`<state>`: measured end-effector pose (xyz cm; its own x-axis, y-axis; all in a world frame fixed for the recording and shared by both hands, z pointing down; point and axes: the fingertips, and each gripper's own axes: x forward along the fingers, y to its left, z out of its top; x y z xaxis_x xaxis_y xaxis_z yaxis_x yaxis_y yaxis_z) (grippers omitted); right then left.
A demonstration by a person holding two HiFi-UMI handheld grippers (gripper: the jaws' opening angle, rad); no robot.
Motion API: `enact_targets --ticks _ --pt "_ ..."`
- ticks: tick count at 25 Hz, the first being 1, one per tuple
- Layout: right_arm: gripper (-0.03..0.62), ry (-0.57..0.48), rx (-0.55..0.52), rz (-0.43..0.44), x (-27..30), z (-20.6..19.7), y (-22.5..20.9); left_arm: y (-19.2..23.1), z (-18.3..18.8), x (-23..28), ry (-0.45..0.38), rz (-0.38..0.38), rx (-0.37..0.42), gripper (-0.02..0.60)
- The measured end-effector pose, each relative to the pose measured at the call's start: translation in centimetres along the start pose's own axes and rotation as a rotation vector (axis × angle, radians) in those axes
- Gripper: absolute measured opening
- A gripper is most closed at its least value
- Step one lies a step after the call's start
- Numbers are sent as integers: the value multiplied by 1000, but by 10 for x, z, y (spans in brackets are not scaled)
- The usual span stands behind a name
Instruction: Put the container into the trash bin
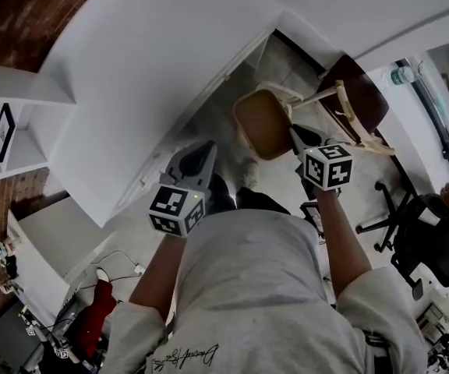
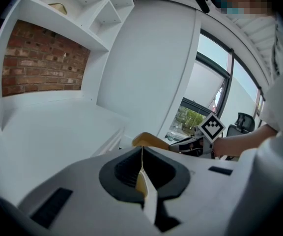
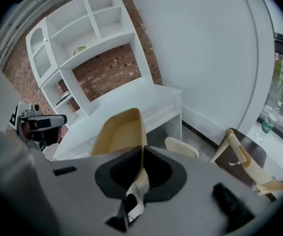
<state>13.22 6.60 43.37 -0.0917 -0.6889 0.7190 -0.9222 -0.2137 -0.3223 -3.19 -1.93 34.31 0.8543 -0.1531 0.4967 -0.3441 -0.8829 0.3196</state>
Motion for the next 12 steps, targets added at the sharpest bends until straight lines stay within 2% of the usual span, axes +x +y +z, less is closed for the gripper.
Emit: enact_targets --ticks 12 --pt "37 -27 56 -25 -38 -35 -39 -43 -10 17 14 -7 12 17"
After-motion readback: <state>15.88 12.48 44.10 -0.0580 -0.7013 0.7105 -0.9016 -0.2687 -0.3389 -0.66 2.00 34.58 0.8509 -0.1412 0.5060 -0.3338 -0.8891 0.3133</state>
